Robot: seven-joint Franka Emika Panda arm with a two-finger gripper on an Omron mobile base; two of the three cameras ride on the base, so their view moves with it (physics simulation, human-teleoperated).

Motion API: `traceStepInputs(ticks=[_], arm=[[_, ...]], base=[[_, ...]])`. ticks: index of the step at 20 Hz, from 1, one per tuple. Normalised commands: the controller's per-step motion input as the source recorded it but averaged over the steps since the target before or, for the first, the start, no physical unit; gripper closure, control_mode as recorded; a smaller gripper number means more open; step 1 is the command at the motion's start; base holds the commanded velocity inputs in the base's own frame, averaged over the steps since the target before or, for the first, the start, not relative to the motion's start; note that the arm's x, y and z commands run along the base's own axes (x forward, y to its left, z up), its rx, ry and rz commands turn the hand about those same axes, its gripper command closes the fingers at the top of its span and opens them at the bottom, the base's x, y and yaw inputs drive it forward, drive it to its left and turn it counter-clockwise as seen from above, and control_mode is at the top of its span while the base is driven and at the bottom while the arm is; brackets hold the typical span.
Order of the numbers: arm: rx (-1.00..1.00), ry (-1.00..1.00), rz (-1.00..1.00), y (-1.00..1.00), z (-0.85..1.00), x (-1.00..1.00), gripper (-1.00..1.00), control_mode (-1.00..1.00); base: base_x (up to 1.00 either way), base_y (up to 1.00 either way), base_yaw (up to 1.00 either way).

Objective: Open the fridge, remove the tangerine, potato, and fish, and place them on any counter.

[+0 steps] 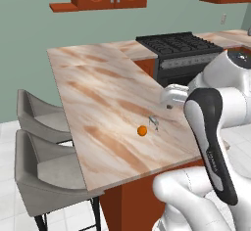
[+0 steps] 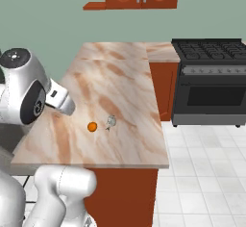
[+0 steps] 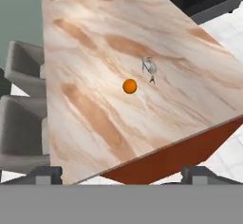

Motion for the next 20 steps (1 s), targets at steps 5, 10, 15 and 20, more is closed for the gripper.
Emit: traceStepInputs(ticks=[5,10,15,20], arm=[[0.0,0.19,0.0,0.0,-0.72,-0.96,-1.0,-1.0],[-0.04,0.19,-0.01,0.0,-0.68,-0.39,-1.0,1.0],[0.0,0.0,0.0,0.0,0.0,0.0,-1.0,1.0],[0.0,0.0,0.0,0.0,0.0,0.0,-1.0,1.0]], base=[[0.0,0.0,0.0],[-0.06,0.0,-0.02],[-0.1,-0.03,-0.72],[0.0,0.0,-1.0]])
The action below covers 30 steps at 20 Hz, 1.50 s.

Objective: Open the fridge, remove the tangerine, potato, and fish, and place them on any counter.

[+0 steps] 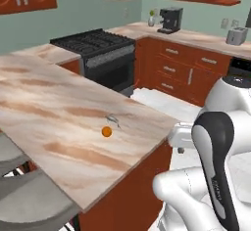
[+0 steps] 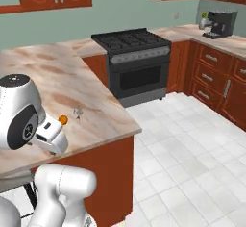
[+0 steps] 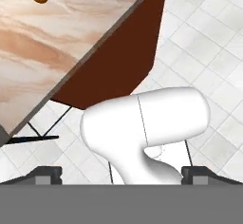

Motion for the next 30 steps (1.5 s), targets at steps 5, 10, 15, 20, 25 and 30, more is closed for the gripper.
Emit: traceStepInputs(ticks=[5,10,15,20,25,30], arm=[[0.0,0.0,0.0,0.0,0.0,0.0,-1.0,1.0],[0.0,0.0,0.0,0.0,0.0,0.0,-1.0,1.0],[0.0,0.0,0.0,0.0,0.0,0.0,-1.0,1.0],[0.0,0.0,0.0,0.0,0.0,0.0,-1.0,1.0],[0.0,0.0,0.0,0.0,0.0,0.0,-1.0,1.0],[0.0,0.0,0.0,0.0,0.0,0.0,-1.0,1.0]], base=[[-0.06,-0.04,-0.96],[-0.27,-0.37,-0.8],[-0.43,-0.86,-0.57],[-0.15,-1.0,-0.44],[0.01,-1.0,-0.43],[0.17,-0.65,-0.74]])
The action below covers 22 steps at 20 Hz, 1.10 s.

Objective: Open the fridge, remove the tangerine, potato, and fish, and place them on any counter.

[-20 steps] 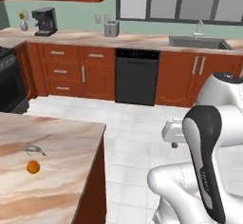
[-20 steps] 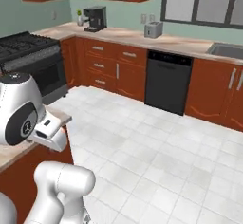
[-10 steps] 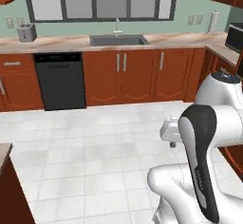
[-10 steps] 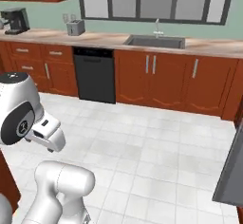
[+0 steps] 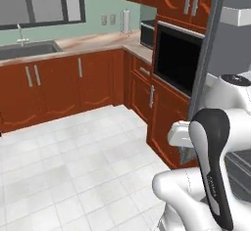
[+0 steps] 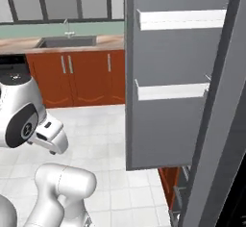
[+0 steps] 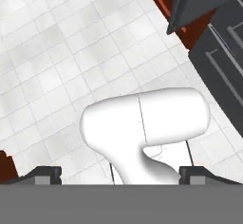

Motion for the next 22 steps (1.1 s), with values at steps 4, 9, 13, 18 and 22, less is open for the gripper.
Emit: traceStepInputs(ticks=[4,9,13,18,22], arm=[[0.0,0.0,0.0,0.0,0.0,0.0,-1.0,1.0],[0.0,0.0,0.0,0.0,0.0,0.0,-1.0,1.0],[0.0,0.0,0.0,0.0,0.0,0.0,-1.0,1.0],[0.0,0.0,0.0,0.0,0.0,0.0,-1.0,1.0],[0.0,0.0,0.0,0.0,0.0,0.0,-1.0,1.0]], base=[[-0.02,-0.27,-0.82],[-0.03,-0.01,-0.85],[0.06,-0.01,-0.84],[0.62,-0.02,-0.65],[0.85,0.04,-0.48]])
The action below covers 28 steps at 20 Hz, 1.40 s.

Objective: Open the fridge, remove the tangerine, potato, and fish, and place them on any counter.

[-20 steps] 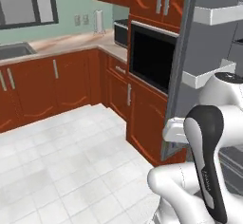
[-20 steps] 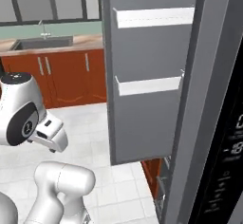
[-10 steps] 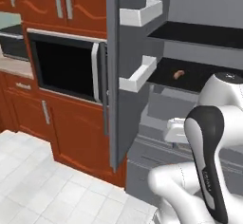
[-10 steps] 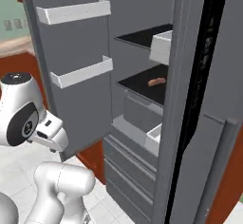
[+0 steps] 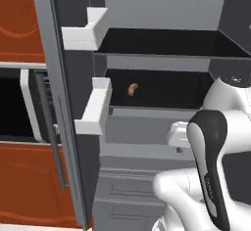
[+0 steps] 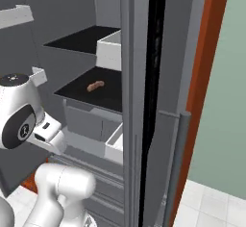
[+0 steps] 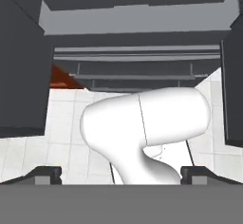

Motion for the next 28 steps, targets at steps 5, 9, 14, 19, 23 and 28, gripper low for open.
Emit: traceStepInputs(ticks=[5,9,14,19,23,28], arm=[[0.0,0.0,0.0,0.0,0.0,0.0,-1.0,1.0],[0.0,0.0,0.0,0.0,0.0,0.0,-1.0,1.0],[0.0,-0.15,-0.02,0.19,0.02,0.65,-1.0,-1.0],[0.0,-0.41,0.2,0.12,0.01,0.95,-1.0,-1.0],[-0.04,-0.34,0.24,0.01,0.0,1.0,-1.0,-1.0],[-0.11,-0.17,0.15,0.15,0.0,0.93,-1.0,-1.0]], base=[[1.0,0.3,-0.28],[0.99,0.41,-0.19],[0.0,0.0,0.0],[0.0,0.0,0.0],[0.0,0.0,0.0],[0.0,0.0,0.0]])
